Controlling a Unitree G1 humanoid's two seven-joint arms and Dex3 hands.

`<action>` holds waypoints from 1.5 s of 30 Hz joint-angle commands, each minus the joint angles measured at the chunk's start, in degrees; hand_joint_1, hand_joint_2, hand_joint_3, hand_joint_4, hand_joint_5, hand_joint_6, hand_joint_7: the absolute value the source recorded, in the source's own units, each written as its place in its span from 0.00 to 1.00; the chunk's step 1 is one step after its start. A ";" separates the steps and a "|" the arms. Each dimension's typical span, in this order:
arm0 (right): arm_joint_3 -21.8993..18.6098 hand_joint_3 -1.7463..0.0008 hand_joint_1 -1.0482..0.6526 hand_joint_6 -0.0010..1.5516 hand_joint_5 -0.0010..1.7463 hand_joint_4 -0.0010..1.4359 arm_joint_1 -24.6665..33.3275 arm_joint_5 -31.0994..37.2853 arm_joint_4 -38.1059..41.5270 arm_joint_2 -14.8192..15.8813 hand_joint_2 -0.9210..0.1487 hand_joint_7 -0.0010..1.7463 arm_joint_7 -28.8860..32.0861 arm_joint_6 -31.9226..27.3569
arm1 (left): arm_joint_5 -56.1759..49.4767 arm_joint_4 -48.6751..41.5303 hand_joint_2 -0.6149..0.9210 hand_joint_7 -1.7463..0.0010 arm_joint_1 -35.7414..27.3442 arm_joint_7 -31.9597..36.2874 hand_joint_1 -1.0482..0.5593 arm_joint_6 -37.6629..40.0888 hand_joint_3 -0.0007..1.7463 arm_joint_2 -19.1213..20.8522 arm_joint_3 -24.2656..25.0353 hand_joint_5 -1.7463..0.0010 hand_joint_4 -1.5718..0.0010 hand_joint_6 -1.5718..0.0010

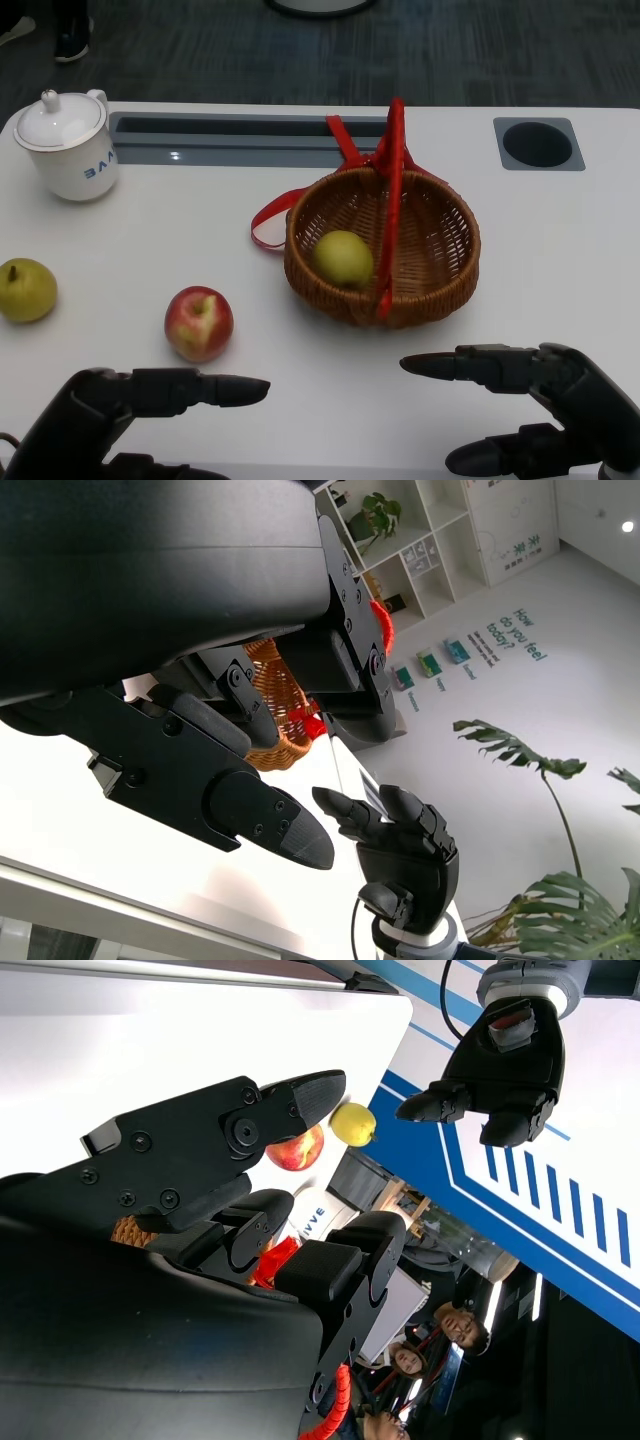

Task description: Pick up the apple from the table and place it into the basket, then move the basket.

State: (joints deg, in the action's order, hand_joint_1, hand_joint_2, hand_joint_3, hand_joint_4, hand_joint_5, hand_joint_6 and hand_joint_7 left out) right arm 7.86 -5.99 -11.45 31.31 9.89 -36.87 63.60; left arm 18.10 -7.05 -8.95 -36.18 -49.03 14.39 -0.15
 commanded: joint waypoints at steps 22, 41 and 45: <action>0.02 1.00 0.38 0.44 0.00 0.50 -1.17 -0.56 1.37 0.32 0.12 0.00 0.01 0.72 | -27.60 3.25 0.89 1.00 4.95 17.81 0.12 -5.16 0.00 2.17 10.51 1.00 0.80 0.81; 0.25 1.00 0.38 0.44 0.00 0.50 -1.47 -1.25 1.51 0.16 0.12 0.00 -0.19 0.95 | -44.96 -22.06 0.85 0.99 23.09 36.00 0.11 -1.24 0.00 6.53 4.28 1.00 0.85 0.87; 0.31 1.00 0.39 0.44 0.00 0.50 -1.07 -1.18 0.97 0.21 0.12 0.00 -0.04 0.85 | -43.82 -33.04 0.84 0.99 28.49 36.83 0.14 -1.87 0.00 6.24 0.95 1.00 0.85 0.86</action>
State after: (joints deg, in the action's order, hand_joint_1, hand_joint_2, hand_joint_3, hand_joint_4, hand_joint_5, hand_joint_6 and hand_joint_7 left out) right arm 8.28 -7.46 -11.94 32.94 9.54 -37.05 64.16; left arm -26.05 -36.70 17.94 -0.44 -50.76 19.84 1.71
